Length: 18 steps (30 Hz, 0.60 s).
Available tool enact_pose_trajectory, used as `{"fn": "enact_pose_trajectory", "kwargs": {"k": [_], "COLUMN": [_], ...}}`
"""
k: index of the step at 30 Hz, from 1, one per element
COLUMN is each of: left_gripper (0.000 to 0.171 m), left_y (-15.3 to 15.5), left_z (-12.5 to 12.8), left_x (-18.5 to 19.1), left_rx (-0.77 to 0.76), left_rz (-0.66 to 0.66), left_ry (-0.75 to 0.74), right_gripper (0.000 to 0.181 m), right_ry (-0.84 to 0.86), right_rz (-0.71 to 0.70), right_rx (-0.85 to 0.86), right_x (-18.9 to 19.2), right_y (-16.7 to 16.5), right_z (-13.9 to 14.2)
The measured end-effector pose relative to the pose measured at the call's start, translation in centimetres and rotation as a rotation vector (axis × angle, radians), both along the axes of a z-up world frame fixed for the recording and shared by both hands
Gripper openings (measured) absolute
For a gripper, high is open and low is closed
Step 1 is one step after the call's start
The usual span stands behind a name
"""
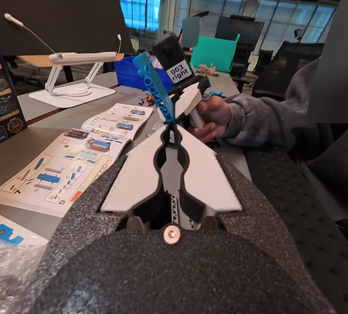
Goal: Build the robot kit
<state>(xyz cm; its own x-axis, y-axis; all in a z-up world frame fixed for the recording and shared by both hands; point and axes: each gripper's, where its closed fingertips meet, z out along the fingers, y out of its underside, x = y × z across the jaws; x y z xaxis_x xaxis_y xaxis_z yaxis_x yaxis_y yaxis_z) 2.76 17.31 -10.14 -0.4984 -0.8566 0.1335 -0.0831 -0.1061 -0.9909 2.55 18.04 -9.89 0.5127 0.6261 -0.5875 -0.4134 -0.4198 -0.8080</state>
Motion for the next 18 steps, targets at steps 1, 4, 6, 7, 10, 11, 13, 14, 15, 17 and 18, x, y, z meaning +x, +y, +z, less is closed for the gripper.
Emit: {"fn": "enact_pose_trajectory", "kwargs": {"k": [1,4,6,7,10,11,13,14,15,17,18], "left_gripper": [0.002,0.002,0.003,0.003,0.004,0.006,0.016,0.017,0.019,0.021,0.021], "left_y": [0.0,0.4,0.7,0.9,2.8,3.7,5.3,5.9,6.0,7.9,8.3], "left_z": [-0.1,0.2,0.1,-0.2,-0.9,-2.0,-4.8,-6.4,-8.2,-11.0,-11.4], "left_x": [0.0,0.1,0.1,0.1,-0.5,-0.6,-0.1,0.1,0.2,1.0,1.4], "left_rx": [0.003,-0.071,-0.077,-0.067,-0.011,0.008,0.081,0.143,0.208,0.290,0.282], "left_rz": [-0.001,-0.017,-0.042,-0.056,-0.063,-0.048,0.017,0.052,0.067,0.235,0.302], "left_ry": [0.008,0.016,0.048,0.087,0.160,0.228,0.365,0.419,0.484,0.614,0.649], "right_gripper": [0.006,0.005,0.005,0.005,0.006,0.006,0.006,0.006,0.005,0.006,0.006], "right_ry": [0.010,0.027,-0.016,-0.063,-0.109,-0.117,-0.098,-0.065,-0.038,-0.049,-0.069], "right_rz": [0.007,-0.008,-0.016,-0.034,-0.160,-0.201,-0.249,-0.259,-0.262,-0.287,-0.309], "right_rx": [-0.018,-0.017,-0.017,-0.017,-0.009,-0.014,-0.029,-0.024,-0.020,-0.032,-0.031], "right_x": [0.0,0.0,0.0,0.1,1.8,2.9,4.4,4.8,5.0,5.4,5.8], "right_y": [0.0,0.4,0.7,0.9,1.9,1.9,1.7,1.4,1.3,1.3,1.4], "right_z": [-0.2,0.0,0.0,-0.2,0.1,0.0,-0.1,0.2,0.4,0.2,0.1]}}
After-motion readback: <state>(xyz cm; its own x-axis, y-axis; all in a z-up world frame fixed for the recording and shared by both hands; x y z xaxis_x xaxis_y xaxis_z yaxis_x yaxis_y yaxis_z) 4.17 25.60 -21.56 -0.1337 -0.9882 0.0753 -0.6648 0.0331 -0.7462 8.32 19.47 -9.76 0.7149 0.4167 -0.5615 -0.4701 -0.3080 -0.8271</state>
